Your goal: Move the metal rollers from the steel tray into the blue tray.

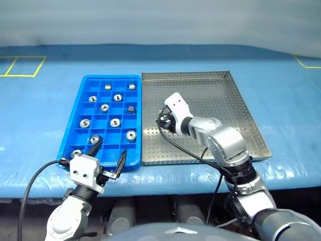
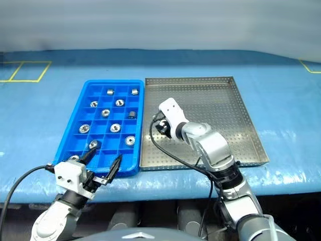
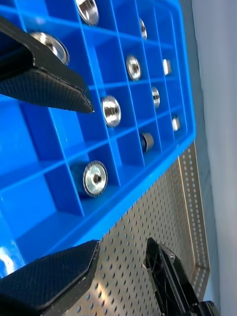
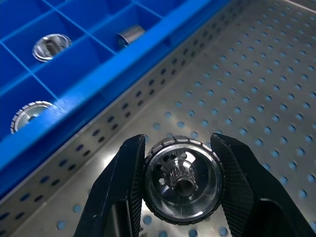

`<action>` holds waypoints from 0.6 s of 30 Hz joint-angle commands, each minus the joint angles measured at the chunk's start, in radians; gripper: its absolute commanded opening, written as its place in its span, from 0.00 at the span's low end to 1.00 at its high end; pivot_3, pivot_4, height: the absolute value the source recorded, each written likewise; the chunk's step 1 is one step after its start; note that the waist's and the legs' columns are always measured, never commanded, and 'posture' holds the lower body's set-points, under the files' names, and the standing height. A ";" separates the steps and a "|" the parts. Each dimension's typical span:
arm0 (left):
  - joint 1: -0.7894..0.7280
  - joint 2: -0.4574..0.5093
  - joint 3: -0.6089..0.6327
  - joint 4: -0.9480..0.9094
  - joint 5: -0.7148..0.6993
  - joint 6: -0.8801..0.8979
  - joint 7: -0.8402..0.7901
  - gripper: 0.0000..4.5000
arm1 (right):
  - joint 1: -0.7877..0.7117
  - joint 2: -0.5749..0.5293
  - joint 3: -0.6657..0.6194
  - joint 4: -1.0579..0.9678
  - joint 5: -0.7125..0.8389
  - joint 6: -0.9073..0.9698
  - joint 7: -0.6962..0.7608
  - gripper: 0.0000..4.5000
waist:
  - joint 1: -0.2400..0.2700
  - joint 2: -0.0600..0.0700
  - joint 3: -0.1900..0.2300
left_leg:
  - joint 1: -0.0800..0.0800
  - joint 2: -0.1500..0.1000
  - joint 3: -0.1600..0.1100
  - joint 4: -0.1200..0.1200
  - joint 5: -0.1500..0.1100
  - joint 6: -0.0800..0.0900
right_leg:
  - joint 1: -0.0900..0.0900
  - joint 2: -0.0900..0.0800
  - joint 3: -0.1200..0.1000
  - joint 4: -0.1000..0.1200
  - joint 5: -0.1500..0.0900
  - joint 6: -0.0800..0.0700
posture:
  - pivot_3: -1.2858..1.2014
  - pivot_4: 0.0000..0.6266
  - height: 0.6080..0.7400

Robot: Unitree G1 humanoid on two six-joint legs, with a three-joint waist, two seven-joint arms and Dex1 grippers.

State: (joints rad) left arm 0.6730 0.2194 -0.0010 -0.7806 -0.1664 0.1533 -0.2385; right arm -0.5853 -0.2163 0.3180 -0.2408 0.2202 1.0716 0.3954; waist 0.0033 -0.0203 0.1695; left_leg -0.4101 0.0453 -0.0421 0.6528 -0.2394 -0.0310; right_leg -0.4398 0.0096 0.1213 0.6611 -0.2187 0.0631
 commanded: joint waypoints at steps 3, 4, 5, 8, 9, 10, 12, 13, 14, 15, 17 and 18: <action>0.098 -0.068 0.025 -0.093 0.022 -0.091 0.063 1.00 | -0.086 0.083 0.089 0.055 0.001 -0.133 0.067 0.38 | 0.031 0.000 0.000 | -0.001 0.000 0.001 0.000 0.000 0.000 | -0.001 0.000 0.000 -0.001 0.000 0.000 | 0.68 0.24 1.00; 0.117 -0.075 0.023 -0.099 0.027 -0.099 0.068 1.00 | -0.093 0.098 0.099 0.059 0.003 -0.142 0.074 0.38 | 0.037 0.000 0.000 | -0.001 0.000 0.000 0.000 0.000 0.000 | -0.001 0.000 0.000 -0.001 0.000 0.000 | 0.68 0.24 1.00; 0.138 -0.084 0.021 -0.104 0.031 -0.110 0.073 1.00 | -0.098 0.115 0.109 0.063 0.007 -0.150 0.082 0.38 | 0.044 0.000 0.000 | -0.001 0.000 0.000 0.000 0.000 0.000 | -0.002 0.000 0.000 -0.001 0.000 0.000 | 0.68 0.24 1.00; 0.191 -0.108 0.022 -0.116 0.042 -0.138 0.092 1.00 | -0.097 0.157 0.141 0.060 0.016 -0.162 0.103 0.38 | 0.069 0.000 0.000 | -0.001 0.000 0.000 -0.001 0.000 0.000 | -0.003 0.000 -0.001 -0.001 -0.001 -0.001 | 0.69 0.24 1.00; 0.203 -0.116 0.026 -0.118 0.042 -0.148 0.097 1.00 | -0.092 0.167 0.152 0.057 0.019 -0.164 0.110 0.38 | 0.075 0.000 0.000 | -0.002 0.000 0.000 -0.002 0.000 0.000 | -0.003 0.000 -0.001 -0.002 -0.001 -0.001 | 0.69 0.24 1.00; 0.215 -0.124 0.028 -0.120 0.043 -0.156 0.102 1.00 | -0.084 0.174 0.168 0.052 0.021 -0.167 0.118 0.38 | 0.081 -0.001 0.000 | -0.002 0.000 0.000 -0.002 0.000 0.000 | -0.003 0.000 -0.001 -0.002 -0.001 -0.001 | 0.70 0.24 1.00; 0.236 -0.131 0.027 -0.123 0.054 -0.167 0.108 1.00 | -0.067 0.177 0.201 0.040 0.020 -0.175 0.133 0.38 | 0.094 -0.001 0.000 | -0.002 0.000 0.000 -0.002 0.000 0.000 | -0.003 -0.001 -0.001 -0.002 -0.001 -0.001 | 0.70 0.24 1.00; 0.245 -0.133 0.023 -0.125 0.057 -0.171 0.110 1.00 | -0.057 0.176 0.213 0.036 0.022 -0.176 0.139 0.38 | 0.098 -0.001 0.000 | -0.002 0.000 0.000 -0.002 0.000 0.000 | -0.003 -0.001 -0.001 -0.002 -0.001 -0.001 | 0.70 0.24 1.00; 0.252 -0.135 0.019 -0.126 0.060 -0.174 0.112 1.00 | -0.048 0.174 0.221 0.033 0.022 -0.177 0.144 0.38 | 0.101 -0.001 0.000 | -0.002 0.000 0.000 -0.002 0.000 0.000 | -0.003 -0.001 -0.001 -0.002 -0.001 -0.001 | 0.71 0.24 1.00; 0.259 -0.136 0.015 -0.127 0.061 -0.178 0.113 1.00 | -0.040 0.170 0.229 0.030 0.022 -0.174 0.148 0.38 | 0.104 -0.001 0.001 | -0.002 0.000 0.000 -0.002 0.000 0.000 | -0.004 -0.001 -0.001 -0.002 -0.001 -0.001 | 0.71 0.24 1.00; 0.268 -0.139 0.006 -0.129 0.064 -0.180 0.114 1.00 | -0.023 0.160 0.239 0.025 0.030 -0.156 0.163 0.38 | 0.109 -0.001 0.001 | -0.002 0.000 0.000 -0.002 0.000 0.000 | -0.004 -0.001 -0.001 -0.002 -0.001 -0.001 | 0.70 0.24 1.00; 0.270 -0.139 0.002 -0.129 0.065 -0.179 0.113 1.00 | -0.014 0.153 0.246 0.021 0.037 -0.143 0.173 0.38 | 0.111 -0.001 0.001 | -0.002 0.000 0.000 -0.002 0.000 0.000 | -0.004 -0.001 -0.001 -0.002 -0.001 -0.001 | 0.70 0.24 1.00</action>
State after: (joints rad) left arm 0.9317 0.0827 0.0070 -0.8670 -0.1151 0.0022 -0.1303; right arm -0.6007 -0.0644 0.5627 -0.1690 0.2418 0.9267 0.5499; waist 0.1143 -0.0210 0.1701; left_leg -0.4126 0.0454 -0.0418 0.6513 -0.2395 -0.0312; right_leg -0.4437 0.0088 0.1203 0.6587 -0.2199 0.0617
